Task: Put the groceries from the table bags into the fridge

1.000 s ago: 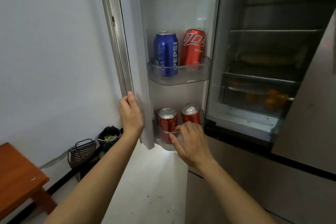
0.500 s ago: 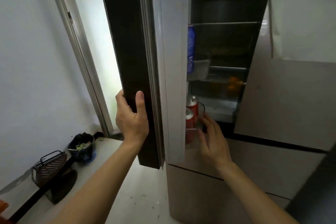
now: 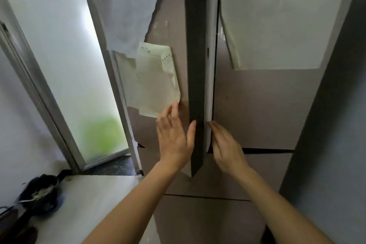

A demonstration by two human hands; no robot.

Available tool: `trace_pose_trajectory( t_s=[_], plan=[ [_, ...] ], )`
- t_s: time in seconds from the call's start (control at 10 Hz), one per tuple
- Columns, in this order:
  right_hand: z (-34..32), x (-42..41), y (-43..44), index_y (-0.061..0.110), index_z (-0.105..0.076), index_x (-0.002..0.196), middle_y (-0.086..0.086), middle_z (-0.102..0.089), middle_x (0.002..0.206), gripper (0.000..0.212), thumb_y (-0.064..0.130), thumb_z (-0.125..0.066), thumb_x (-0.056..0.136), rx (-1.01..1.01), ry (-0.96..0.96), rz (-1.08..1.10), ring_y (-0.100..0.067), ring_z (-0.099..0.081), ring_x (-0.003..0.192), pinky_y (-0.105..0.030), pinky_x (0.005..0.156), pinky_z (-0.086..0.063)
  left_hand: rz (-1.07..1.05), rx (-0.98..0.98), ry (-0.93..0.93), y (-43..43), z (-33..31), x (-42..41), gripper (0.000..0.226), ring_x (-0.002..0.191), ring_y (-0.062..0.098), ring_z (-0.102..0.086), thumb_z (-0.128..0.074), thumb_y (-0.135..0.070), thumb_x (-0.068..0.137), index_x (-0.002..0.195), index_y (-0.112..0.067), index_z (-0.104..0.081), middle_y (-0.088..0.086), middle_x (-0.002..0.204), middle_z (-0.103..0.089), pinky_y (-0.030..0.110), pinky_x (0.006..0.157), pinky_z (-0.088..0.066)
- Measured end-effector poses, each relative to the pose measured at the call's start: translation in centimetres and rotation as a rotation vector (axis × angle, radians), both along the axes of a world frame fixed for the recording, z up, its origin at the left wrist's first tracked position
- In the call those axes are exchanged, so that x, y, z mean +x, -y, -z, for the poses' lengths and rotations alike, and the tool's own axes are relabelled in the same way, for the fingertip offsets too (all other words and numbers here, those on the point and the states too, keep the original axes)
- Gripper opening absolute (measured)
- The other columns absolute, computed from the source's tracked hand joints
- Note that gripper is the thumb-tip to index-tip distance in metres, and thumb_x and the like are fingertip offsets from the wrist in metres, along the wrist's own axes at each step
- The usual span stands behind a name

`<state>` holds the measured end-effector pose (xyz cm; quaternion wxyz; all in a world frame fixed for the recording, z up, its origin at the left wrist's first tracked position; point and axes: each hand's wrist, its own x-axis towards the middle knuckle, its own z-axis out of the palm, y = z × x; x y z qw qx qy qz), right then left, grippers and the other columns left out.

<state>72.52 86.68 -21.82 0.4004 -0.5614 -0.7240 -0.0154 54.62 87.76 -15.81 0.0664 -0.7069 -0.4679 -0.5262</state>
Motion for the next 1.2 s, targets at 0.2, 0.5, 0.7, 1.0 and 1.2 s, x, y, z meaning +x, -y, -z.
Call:
trace_pose_trajectory(
  t_s=[0.2, 0.5, 0.7, 1.0, 1.2],
  plan=[
    [-1.1, 4.1, -3.0, 0.014, -0.008, 0.161, -0.008, 0.012, 0.168, 0.074, 0.018, -0.047, 0.098, -0.091, 0.243, 0.356, -0.031, 0.012, 0.154, -0.051, 0.125, -0.012, -0.062, -0.051, -0.338, -3.1, 1.5, 3.0, 0.063, 0.143, 0.036, -0.025, -0.05, -0.031, 0.099, 0.155, -0.031, -0.021, 0.019, 0.16, -0.02, 0.053, 0.107, -0.037],
    [1.1, 5.0, -5.0, 0.014, 0.0, 0.16, -0.009, 0.019, 0.167, 0.101, 0.013, -0.064, 0.081, -0.059, 0.378, 0.464, -0.037, 0.014, 0.153, -0.059, 0.122, -0.013, -0.133, 0.084, -0.464, -6.4, 3.8, 3.0, 0.077, 0.148, 0.04, -0.007, -0.05, -0.027, 0.093, 0.158, -0.029, -0.009, 0.021, 0.161, -0.005, 0.059, 0.118, -0.013],
    [1.5, 5.1, -5.1, 0.013, 0.001, 0.16, -0.011, 0.01, 0.168, 0.105, 0.008, -0.065, 0.078, -0.036, 0.411, 0.495, -0.038, 0.009, 0.154, -0.06, 0.121, -0.016, -0.163, 0.083, -0.515, -7.5, 3.3, 3.6, 0.085, 0.144, 0.04, -0.014, -0.063, -0.029, 0.09, 0.158, -0.032, -0.012, 0.023, 0.157, -0.007, 0.058, 0.113, -0.025],
    [-0.1, 6.0, -4.2, 0.02, 0.014, 0.158, -0.003, 0.028, 0.165, 0.101, 0.005, -0.055, 0.086, -0.126, 0.444, 0.432, -0.031, 0.025, 0.151, -0.054, 0.124, -0.011, -0.218, -0.158, -0.668, -9.7, 0.4, 6.2, 0.1, 0.14, 0.039, -0.002, -0.062, -0.036, 0.09, 0.155, -0.033, 0.013, 0.022, 0.155, 0.01, 0.056, 0.109, -0.028],
    [-5.4, 5.0, -1.7, 0.014, -0.036, 0.154, -0.003, -0.022, 0.166, 0.056, 0.011, -0.047, 0.099, -0.011, 0.117, 0.293, -0.023, -0.015, 0.153, -0.049, 0.12, -0.03, -0.177, -0.173, -0.635, -9.1, 0.2, 6.2, 0.082, 0.138, 0.038, 0.001, -0.043, -0.045, 0.099, 0.153, -0.035, 0.018, 0.021, 0.155, 0.014, 0.056, 0.109, -0.029]
  ],
)
